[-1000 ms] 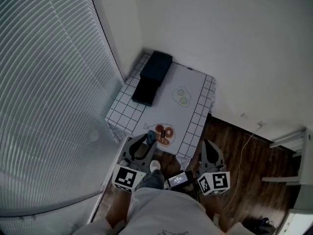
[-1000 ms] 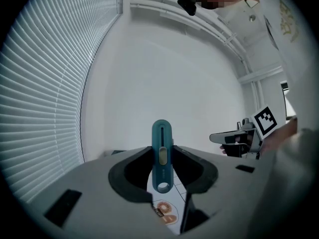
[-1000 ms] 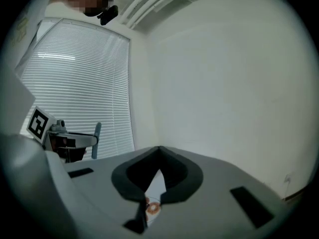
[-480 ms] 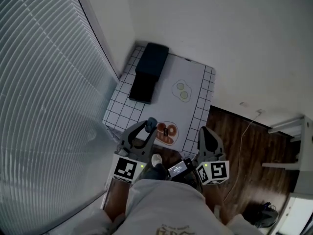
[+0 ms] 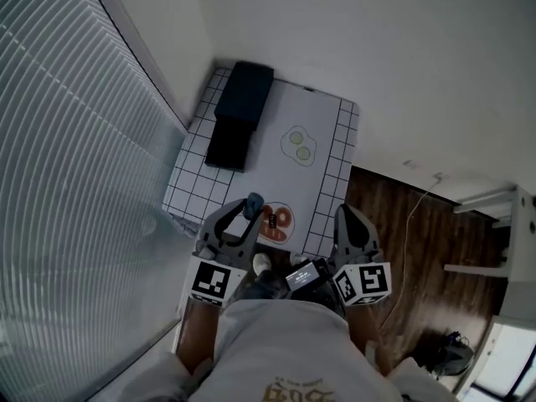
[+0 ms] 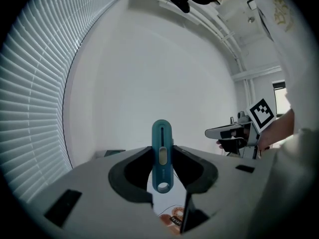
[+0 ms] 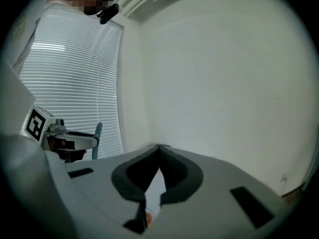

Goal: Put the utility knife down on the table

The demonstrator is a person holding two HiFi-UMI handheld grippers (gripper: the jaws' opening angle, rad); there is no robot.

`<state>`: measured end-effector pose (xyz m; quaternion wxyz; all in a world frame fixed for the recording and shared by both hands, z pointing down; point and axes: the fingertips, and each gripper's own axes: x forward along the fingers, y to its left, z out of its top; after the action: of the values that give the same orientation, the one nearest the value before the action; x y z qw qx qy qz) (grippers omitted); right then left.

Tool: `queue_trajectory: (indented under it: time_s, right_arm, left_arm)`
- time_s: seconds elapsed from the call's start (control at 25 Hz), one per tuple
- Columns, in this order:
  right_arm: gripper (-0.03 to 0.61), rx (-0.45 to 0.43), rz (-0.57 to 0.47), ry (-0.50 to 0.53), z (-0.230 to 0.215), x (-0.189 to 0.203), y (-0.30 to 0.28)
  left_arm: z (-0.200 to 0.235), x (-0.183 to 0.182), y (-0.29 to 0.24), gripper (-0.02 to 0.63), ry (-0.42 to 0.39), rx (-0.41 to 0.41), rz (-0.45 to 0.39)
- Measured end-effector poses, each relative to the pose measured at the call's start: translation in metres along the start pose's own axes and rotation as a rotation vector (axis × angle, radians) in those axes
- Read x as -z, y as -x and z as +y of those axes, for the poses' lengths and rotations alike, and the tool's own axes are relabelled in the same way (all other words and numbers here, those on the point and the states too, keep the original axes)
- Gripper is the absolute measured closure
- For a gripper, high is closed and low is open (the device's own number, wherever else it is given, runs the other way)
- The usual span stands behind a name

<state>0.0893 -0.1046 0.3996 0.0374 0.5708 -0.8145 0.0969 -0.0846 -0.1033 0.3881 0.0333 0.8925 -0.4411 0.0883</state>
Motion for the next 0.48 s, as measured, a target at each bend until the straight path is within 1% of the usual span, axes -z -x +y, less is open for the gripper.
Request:
queue_trajectory:
  time_s: [0.16,0.28,0.48]
  right_arm:
    - [0.571,-0.017,0.003,0.005,-0.014,-0.004,-0.011]
    - [0.571,-0.018,-0.001,0.005,-0.026,-0.007,-0.017]
    - [0.571,-0.017,0.012,-0.008,-0.041,-0.001,-0.024]
  left_arm:
    - [0.001,0.002,-0.013,0.482,0.009,-0.013,0.027]
    - [0.002,-0.002,-0.025,0.482,0.009,-0.018,0.028]
    - [0.002,0.003,-0.041,0.482,-0.018,-0.016,0.042]
